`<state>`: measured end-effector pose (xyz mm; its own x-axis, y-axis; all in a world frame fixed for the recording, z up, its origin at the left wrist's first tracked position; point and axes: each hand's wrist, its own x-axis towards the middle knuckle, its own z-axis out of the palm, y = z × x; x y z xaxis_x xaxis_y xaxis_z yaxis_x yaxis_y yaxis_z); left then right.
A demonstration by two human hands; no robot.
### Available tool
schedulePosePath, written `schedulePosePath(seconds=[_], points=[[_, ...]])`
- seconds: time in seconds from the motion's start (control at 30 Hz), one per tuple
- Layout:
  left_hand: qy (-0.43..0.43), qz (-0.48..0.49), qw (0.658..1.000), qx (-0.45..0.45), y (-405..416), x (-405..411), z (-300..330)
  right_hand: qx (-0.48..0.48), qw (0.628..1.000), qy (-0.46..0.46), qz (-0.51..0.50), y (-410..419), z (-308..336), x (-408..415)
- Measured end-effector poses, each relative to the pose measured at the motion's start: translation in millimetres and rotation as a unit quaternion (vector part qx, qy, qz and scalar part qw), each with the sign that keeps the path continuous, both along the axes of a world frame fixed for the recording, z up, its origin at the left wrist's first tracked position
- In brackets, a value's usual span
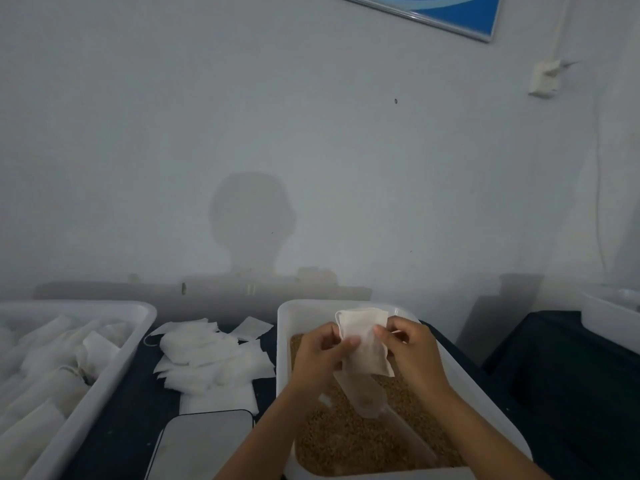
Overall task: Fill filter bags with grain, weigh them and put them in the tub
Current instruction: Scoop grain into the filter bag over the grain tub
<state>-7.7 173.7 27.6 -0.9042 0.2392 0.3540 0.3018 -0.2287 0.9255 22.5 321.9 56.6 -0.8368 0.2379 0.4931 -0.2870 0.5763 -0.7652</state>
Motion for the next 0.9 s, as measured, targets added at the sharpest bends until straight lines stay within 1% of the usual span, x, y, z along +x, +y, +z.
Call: schedulePosePath(seconds=[0.07,0.13,0.2,0.3,0.5,0.67,0.8,0.9], points=[[-0.002,0.029,1.000,-0.009,-5.8,4.6,5.6,-0.056,0.998,-0.033,0.027,-9.3,-2.3,4.5],[0.009,0.080,0.997,-0.019,-17.0,9.1,11.1,-0.118,0.987,-0.084,0.069,-22.7,-4.3,9.7],[0.035,0.136,0.989,-0.048,-33.6,14.2,15.4,-0.148,0.980,-0.105,0.083,-39.5,-4.3,14.7],[0.062,0.184,0.979,-0.058,-67.8,26.2,19.7,-0.131,0.984,-0.083,0.091,-70.7,5.1,26.3],[0.058,0.201,0.975,-0.069,-150.1,53.1,9.3,-0.063,0.989,-0.070,0.118,-145.7,6.9,48.7],[0.032,0.268,0.956,-0.113,-182.2,66.4,-23.1,0.026,0.997,-0.052,0.045,-194.4,-24.3,51.8],[0.014,0.309,0.938,-0.156,-188.0,64.4,-42.1,0.021,0.997,-0.070,0.012,-215.7,-59.1,40.4],[-0.006,0.315,0.931,-0.186,-188.2,58.2,-53.4,0.024,0.997,-0.067,-0.001,-218.8,-79.3,34.8]])
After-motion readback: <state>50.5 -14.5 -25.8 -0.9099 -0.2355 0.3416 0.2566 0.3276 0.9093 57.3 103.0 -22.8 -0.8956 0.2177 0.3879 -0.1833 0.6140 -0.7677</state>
